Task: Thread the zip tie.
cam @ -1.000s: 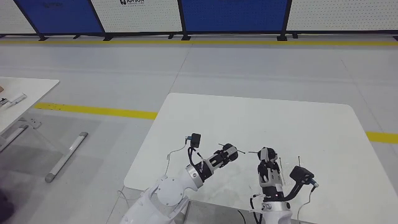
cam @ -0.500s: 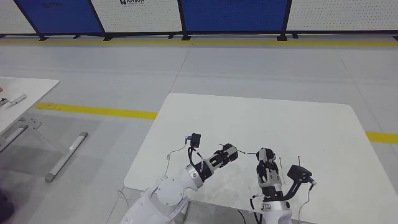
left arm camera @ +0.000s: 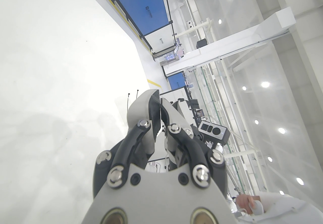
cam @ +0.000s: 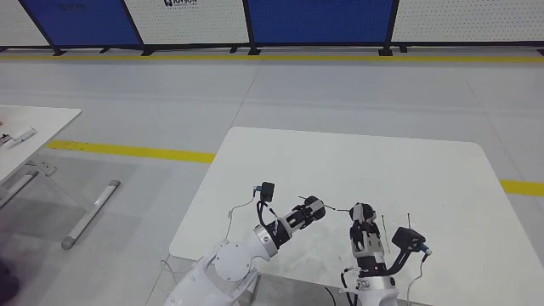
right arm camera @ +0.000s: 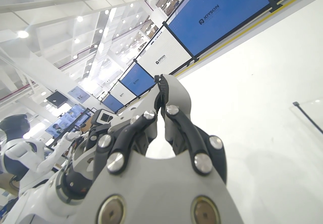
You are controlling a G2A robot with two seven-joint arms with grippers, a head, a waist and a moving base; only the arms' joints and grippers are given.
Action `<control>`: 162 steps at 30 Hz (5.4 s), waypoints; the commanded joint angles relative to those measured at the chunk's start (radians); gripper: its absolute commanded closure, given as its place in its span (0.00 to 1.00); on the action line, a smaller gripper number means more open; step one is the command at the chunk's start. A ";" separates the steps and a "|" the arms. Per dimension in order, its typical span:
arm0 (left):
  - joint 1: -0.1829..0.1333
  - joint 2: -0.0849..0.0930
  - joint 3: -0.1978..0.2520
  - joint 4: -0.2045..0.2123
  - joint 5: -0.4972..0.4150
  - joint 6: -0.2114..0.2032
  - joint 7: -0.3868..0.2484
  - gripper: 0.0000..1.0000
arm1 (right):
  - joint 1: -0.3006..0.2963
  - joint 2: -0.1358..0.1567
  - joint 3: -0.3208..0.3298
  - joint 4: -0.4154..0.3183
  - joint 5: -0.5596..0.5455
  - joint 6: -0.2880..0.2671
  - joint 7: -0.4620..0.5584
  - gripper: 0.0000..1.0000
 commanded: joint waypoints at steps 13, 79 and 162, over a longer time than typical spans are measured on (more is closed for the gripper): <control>0.000 0.000 0.000 0.000 0.000 0.000 0.000 1.00 | 0.018 -0.006 -0.011 0.022 -0.005 0.013 0.006 1.00; 0.000 0.000 0.000 0.000 0.000 0.000 0.000 1.00 | 0.055 -0.036 -0.032 0.134 0.101 -0.074 -0.055 0.78; -0.026 -0.001 0.055 0.004 0.067 0.053 0.072 0.93 | 0.013 -0.028 -0.007 0.107 0.005 -0.112 -0.053 1.00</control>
